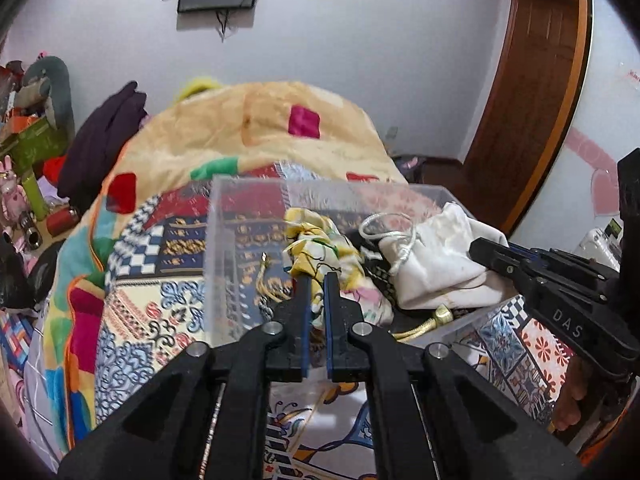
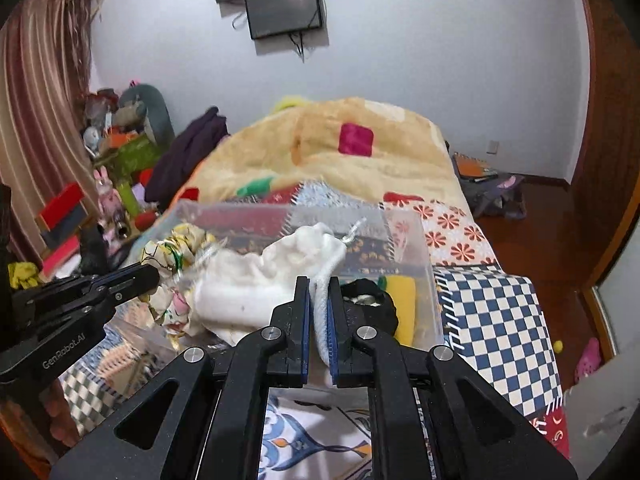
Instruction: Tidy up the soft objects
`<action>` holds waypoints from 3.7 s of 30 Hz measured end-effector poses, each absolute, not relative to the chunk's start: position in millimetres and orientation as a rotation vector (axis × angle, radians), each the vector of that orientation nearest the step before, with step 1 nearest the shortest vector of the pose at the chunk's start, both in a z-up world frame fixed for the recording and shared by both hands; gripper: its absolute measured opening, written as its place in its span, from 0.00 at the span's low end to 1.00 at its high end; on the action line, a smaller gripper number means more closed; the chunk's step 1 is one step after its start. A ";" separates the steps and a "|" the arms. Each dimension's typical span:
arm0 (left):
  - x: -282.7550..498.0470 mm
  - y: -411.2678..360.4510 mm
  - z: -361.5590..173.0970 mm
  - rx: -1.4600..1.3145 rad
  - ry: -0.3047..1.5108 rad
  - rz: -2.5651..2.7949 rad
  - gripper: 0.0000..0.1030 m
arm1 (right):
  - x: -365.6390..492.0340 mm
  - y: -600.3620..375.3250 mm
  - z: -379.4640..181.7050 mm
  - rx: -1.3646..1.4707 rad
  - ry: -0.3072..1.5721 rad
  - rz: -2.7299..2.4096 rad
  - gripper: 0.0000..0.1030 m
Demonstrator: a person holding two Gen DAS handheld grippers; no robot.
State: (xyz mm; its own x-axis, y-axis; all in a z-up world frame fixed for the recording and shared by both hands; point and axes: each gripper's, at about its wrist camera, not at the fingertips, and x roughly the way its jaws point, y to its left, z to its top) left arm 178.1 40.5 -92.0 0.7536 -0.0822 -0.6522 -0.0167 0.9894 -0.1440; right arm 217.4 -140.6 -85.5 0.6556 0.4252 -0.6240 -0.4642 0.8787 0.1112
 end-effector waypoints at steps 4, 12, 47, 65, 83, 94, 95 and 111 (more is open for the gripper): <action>173.7 36.5 -92.8 -0.141 0.725 -0.044 0.13 | 214.7 -138.8 -87.1 -0.088 0.713 0.507 0.09; 148.5 38.0 -75.2 -0.157 0.682 -0.047 0.38 | 202.2 -153.4 -71.7 -0.055 0.668 0.511 0.58; 21.9 12.2 39.4 -0.060 0.257 -0.021 0.99 | 95.5 -182.0 23.1 -0.024 0.251 0.545 1.00; 22.0 8.8 33.3 -0.047 0.262 -0.021 0.99 | 87.8 -190.0 23.3 -0.013 0.233 0.528 1.00; 21.4 7.4 33.6 -0.040 0.265 -0.025 1.00 | 86.6 -193.6 27.4 0.004 0.225 0.536 1.00; 18.9 6.1 34.8 -0.027 0.262 -0.037 1.00 | 86.5 -195.5 30.1 0.020 0.231 0.537 1.00; 19.2 5.6 35.2 -0.028 0.263 -0.038 1.00 | 86.5 -195.6 29.9 0.020 0.230 0.536 1.00; 21.6 5.1 36.0 -0.041 0.295 -0.046 1.00 | 85.0 -192.1 28.7 0.010 0.233 0.540 1.00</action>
State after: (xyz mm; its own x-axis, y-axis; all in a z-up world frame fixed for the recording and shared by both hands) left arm 21.6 5.1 36.0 0.9559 -0.0509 -0.2894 0.0388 0.9981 -0.0473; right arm 85.0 -192.1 28.7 0.8320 0.5107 -0.2167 -0.5083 0.8582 0.0709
